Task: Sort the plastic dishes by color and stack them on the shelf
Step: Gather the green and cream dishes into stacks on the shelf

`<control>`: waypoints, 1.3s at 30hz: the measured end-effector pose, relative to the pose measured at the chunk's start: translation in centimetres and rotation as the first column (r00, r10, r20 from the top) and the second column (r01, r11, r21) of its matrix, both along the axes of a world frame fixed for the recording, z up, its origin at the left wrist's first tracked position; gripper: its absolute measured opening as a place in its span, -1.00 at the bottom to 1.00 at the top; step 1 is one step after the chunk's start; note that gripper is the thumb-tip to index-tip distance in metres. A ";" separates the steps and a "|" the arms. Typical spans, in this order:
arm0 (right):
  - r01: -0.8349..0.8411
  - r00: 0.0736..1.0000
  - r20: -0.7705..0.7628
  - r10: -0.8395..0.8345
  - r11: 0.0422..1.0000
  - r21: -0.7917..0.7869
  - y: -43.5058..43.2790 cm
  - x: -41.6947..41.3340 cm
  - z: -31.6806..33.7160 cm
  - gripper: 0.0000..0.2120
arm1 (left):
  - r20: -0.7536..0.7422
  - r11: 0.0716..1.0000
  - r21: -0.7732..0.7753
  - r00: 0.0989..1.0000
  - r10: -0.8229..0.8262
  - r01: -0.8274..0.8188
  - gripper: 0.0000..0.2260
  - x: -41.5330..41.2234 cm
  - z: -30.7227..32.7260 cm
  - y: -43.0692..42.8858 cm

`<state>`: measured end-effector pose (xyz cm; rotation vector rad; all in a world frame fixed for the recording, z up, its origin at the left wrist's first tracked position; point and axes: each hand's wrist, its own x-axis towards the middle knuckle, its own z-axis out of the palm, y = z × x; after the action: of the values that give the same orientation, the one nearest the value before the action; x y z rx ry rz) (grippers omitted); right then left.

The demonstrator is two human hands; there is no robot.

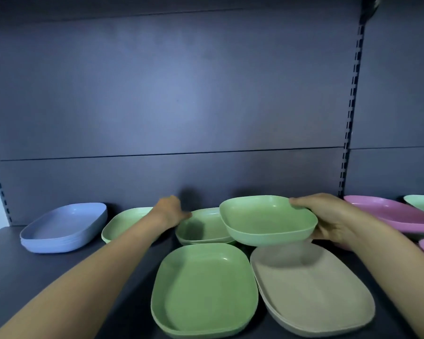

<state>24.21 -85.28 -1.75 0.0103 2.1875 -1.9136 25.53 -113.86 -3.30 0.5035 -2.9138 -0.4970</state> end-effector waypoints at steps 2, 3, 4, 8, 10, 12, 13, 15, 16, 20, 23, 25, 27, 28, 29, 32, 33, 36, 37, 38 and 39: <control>0.016 1.000 0.010 -0.016 1.000 -0.007 -0.2 -0.7 -0.1 -0.77 | 0.087 0.998 -0.065 0.996 -0.019 0.025 -0.61 -0.8 -0.3 0.1; 0.019 1.000 0.014 -0.019 1.000 -0.010 -0.3 -1.0 -0.2 -0.76 | 0.115 0.997 -0.072 0.993 -0.028 0.036 -0.62 -1.2 -0.5 0.1; 0.026 1.000 0.017 -0.025 1.000 -0.015 -0.3 -1.3 -0.3 -0.76 | 0.133 0.997 -0.064 0.990 -0.036 0.045 -0.63 -1.6 -0.7 -0.1; 0.052 0.998 0.020 -0.051 0.998 -0.021 -0.5 -1.8 -0.6 -0.79 | 0.149 0.992 0.124 0.987 -0.059 0.041 -0.64 -3.0 -1.1 -1.4; 0.062 0.998 0.017 -0.062 0.998 -0.018 -0.5 -1.8 -0.8 -0.82 | 0.142 0.976 0.209 0.986 -0.089 0.058 -0.66 -3.3 -1.4 -2.1; 0.080 0.997 0.020 -0.080 0.996 -0.033 -0.5 -1.6 -1.1 -0.83 | 0.112 0.950 0.302 0.987 -0.117 0.078 -0.71 -3.4 -1.4 -2.4; 0.091 0.996 0.023 -0.090 0.995 -0.045 -0.4 -1.5 -1.3 -0.83 | 0.095 0.936 0.342 0.987 -0.128 0.088 -0.73 -3.4 -1.3 -2.5; 0.104 0.994 0.039 -0.101 0.991 -0.084 -0.3 -1.4 -1.7 -0.81 | 0.057 0.911 0.398 0.988 -0.145 0.110 -0.76 -3.4 -1.0 -2.5; 0.109 0.993 0.047 -0.105 0.988 -0.108 -0.2 -1.3 -1.9 -0.81 | 0.032 0.903 0.413 0.989 -0.144 0.118 -0.77 -3.4 -0.8 -2.5; 0.114 0.993 0.052 -0.106 0.977 -0.179 0.2 -0.8 -1.8 -0.82 | -0.083 0.921 0.375 0.994 -0.078 0.104 -0.76 -3.1 0.4 -2.3; 0.107 0.994 0.025 -0.105 0.975 -0.193 0.3 0.1 -1.3 -0.83 | -0.173 0.939 0.337 0.985 -0.013 0.072 -0.73 -2.3 1.9 -2.1; 0.112 0.993 -0.003 -0.115 0.972 -0.207 0.3 0.4 -0.8 -0.84 | -0.222 0.949 0.310 0.975 0.020 0.051 -0.73 -1.5 2.9 -2.2; 0.109 0.993 -0.030 -0.118 0.969 -0.224 0.6 1.1 -0.3 -0.84 | -0.253 0.948 0.316 0.967 0.043 0.041 -0.75 -0.3 3.7 -2.1; 0.107 0.992 -0.040 -0.119 0.967 -0.229 0.8 1.5 0.0 -0.85 | -0.261 0.946 0.323 0.964 0.051 0.038 -0.76 0.4 4.0 -2.0; 0.105 0.992 -0.048 -0.120 0.967 -0.233 1.0 2.0 0.3 -0.86 | -0.267 0.941 0.335 0.962 0.057 0.037 -0.77 1.2 4.2 -1.9; 0.103 0.990 -0.063 -0.124 0.959 -0.265 1.5 3.5 1.1 -0.86 | -0.292 0.916 0.399 0.954 0.074 0.051 -0.79 3.8 4.6 -1.3; 0.096 0.991 -0.063 -0.118 0.955 -0.279 1.7 4.1 1.4 -0.86 | -0.297 0.912 0.407 0.952 0.077 0.053 -0.80 4.7 4.6 -1.0; 0.075 0.993 -0.065 -0.101 0.946 -0.314 1.8 5.7 1.8 -0.87 | -0.296 0.900 0.434 0.951 0.089 0.051 -0.83 7.4 4.2 -0.2; 0.068 0.993 -0.070 -0.095 0.945 -0.319 1.9 6.1 1.8 -0.86 | -0.293 0.893 0.448 0.951 0.094 0.050 -0.84 8.3 4.0 0.1; 0.060 0.993 -0.074 -0.088 0.946 -0.318 1.9 6.5 1.8 -0.85 | -0.290 0.888 0.457 0.952 0.100 0.046 -0.85 9.2 3.8 0.4; 0.050 0.994 -0.076 -0.077 0.949 -0.311 2.0 6.9 1.8 -0.85 | -0.287 0.886 0.461 0.952 0.108 0.039 -0.85 10.2 3.7 0.7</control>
<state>31.08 -83.32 0.08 -0.0581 1.9344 -2.3139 35.69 -113.19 0.37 0.4786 -2.4742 -1.1677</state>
